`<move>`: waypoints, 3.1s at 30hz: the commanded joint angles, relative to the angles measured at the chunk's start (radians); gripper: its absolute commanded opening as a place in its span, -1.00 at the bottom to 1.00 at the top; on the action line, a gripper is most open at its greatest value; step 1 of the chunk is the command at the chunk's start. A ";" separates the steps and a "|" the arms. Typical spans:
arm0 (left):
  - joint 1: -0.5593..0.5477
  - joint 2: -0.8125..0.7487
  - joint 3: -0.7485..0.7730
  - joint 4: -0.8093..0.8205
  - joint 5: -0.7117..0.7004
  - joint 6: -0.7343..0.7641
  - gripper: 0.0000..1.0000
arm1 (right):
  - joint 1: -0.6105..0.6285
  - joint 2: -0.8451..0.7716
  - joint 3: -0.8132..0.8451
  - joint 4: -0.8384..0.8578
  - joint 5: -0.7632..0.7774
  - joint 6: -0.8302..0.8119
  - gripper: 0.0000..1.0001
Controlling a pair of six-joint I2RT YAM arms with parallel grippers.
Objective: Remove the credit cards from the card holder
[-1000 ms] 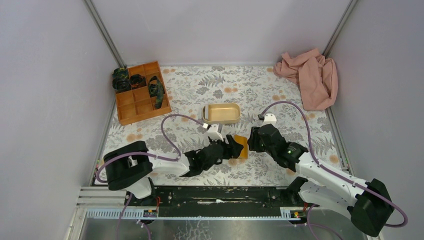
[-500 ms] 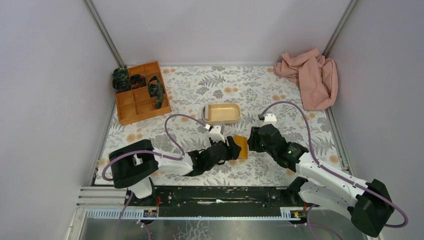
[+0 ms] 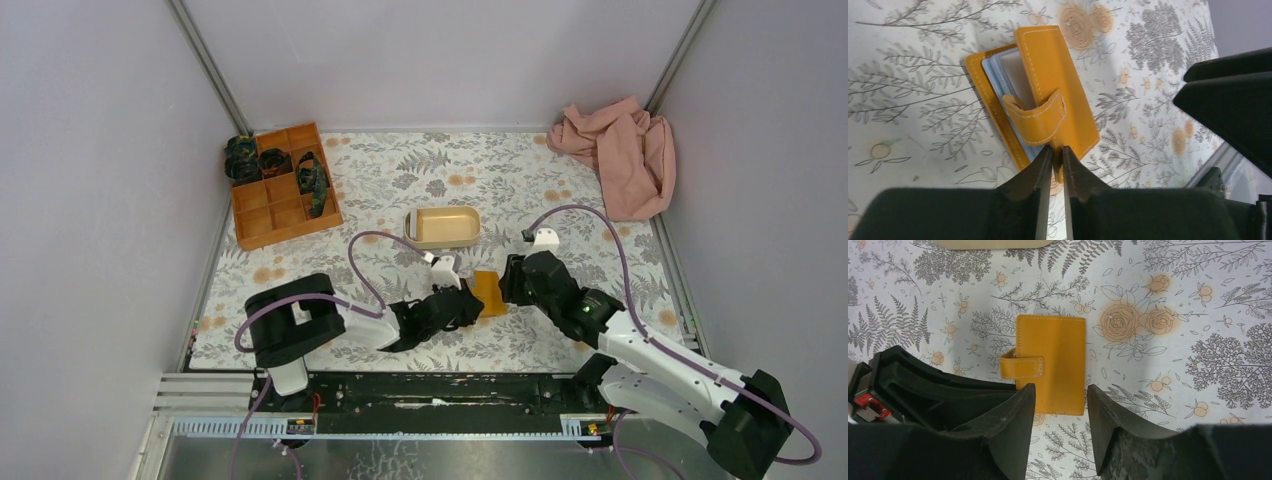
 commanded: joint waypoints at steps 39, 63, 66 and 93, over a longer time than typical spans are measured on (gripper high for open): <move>-0.229 0.378 0.925 -1.343 -0.522 0.187 -1.00 | -0.008 -0.278 0.051 -0.152 0.104 -0.001 0.02; -0.245 0.271 0.719 -0.911 -0.322 0.196 -0.38 | -0.008 -0.641 0.053 -0.292 0.387 0.165 0.00; -0.246 0.210 0.651 -0.832 -0.309 0.197 0.09 | -0.007 -0.630 0.034 -0.265 0.368 0.167 0.00; -0.045 -0.178 0.194 -0.365 -0.162 0.202 0.23 | -0.007 -0.443 -0.048 -0.101 0.203 0.132 -0.64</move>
